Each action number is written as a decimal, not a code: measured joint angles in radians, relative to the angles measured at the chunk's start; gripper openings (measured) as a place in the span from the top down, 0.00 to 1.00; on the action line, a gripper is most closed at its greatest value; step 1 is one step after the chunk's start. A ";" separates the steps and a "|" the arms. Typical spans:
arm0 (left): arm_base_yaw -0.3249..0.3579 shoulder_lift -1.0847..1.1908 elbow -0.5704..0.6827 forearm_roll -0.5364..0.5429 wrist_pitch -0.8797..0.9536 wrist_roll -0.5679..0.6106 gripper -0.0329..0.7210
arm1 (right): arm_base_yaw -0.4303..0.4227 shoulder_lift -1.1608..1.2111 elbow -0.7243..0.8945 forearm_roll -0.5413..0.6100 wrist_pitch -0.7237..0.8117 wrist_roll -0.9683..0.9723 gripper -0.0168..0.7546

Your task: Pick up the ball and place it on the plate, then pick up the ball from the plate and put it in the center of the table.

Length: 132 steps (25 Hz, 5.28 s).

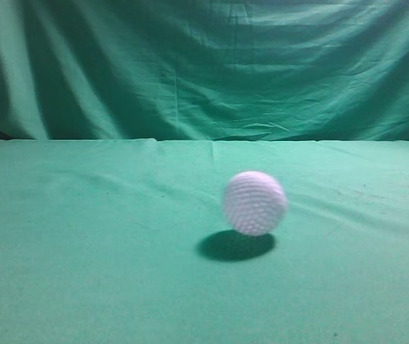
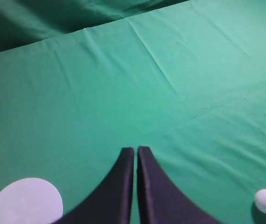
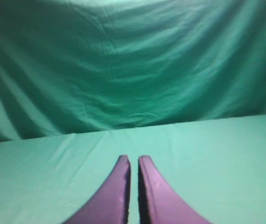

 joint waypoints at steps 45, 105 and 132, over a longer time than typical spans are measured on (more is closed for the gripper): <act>0.000 -0.773 0.729 -0.032 -0.129 0.162 0.96 | 0.479 1.401 -0.831 0.165 0.793 -0.383 0.27; 0.000 -0.780 0.729 -0.026 -0.129 0.160 0.96 | 0.544 2.282 -1.932 0.274 0.932 -0.449 0.26; 0.000 -0.982 0.744 -0.137 -0.063 0.083 0.96 | 0.546 1.371 -1.753 0.285 1.245 -0.402 0.98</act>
